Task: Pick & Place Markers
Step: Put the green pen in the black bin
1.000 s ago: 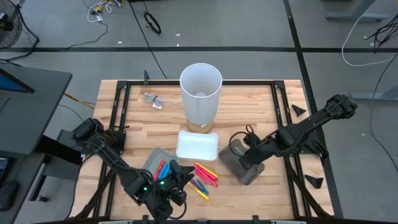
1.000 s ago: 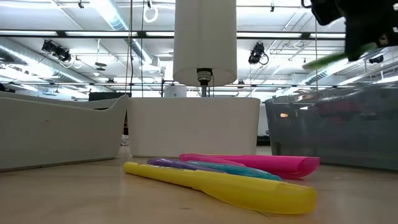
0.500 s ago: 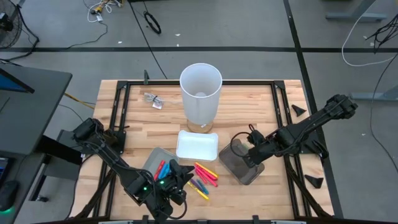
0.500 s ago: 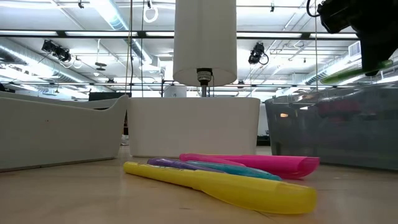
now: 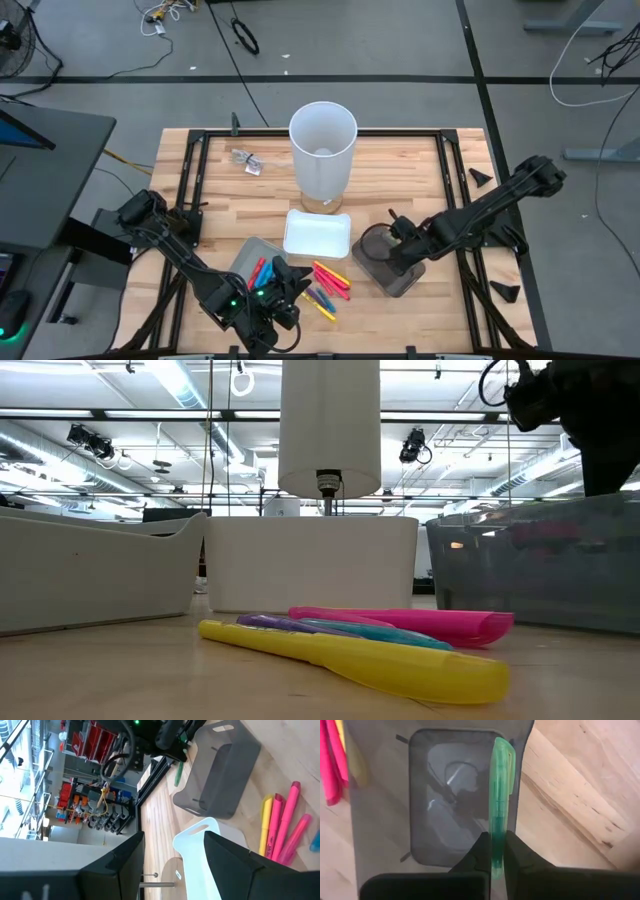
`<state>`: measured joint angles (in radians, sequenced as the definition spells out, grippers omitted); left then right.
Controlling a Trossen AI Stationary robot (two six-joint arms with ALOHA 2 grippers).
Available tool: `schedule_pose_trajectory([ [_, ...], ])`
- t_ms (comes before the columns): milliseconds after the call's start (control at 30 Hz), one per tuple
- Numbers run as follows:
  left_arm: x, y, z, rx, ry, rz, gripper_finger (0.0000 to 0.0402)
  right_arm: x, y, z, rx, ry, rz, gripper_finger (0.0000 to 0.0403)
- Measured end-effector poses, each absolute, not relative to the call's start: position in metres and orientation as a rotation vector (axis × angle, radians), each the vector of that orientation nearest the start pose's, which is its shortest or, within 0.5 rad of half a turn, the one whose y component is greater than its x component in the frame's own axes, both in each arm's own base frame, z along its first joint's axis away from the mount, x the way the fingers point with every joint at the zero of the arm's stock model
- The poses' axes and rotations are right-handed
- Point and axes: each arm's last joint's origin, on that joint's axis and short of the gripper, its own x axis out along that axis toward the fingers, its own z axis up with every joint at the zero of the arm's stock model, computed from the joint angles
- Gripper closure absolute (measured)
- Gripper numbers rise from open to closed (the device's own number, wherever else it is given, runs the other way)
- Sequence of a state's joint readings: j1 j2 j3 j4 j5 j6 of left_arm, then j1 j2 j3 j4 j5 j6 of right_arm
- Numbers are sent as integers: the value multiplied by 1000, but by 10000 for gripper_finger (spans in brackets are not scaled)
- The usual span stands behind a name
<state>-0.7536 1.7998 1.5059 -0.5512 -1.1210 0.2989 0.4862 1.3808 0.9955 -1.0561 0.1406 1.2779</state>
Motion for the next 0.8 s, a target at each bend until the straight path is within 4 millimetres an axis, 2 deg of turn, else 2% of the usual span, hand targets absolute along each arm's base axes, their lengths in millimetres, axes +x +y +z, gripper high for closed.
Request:
schedule_pose_trajectory([
  [400,299,-246,285,950,578,182,191,219,110,213,551,1302,-623,391],
  [800,299,-246,285,947,577,187,191,231,118,190,503,1339,-634,381],
])
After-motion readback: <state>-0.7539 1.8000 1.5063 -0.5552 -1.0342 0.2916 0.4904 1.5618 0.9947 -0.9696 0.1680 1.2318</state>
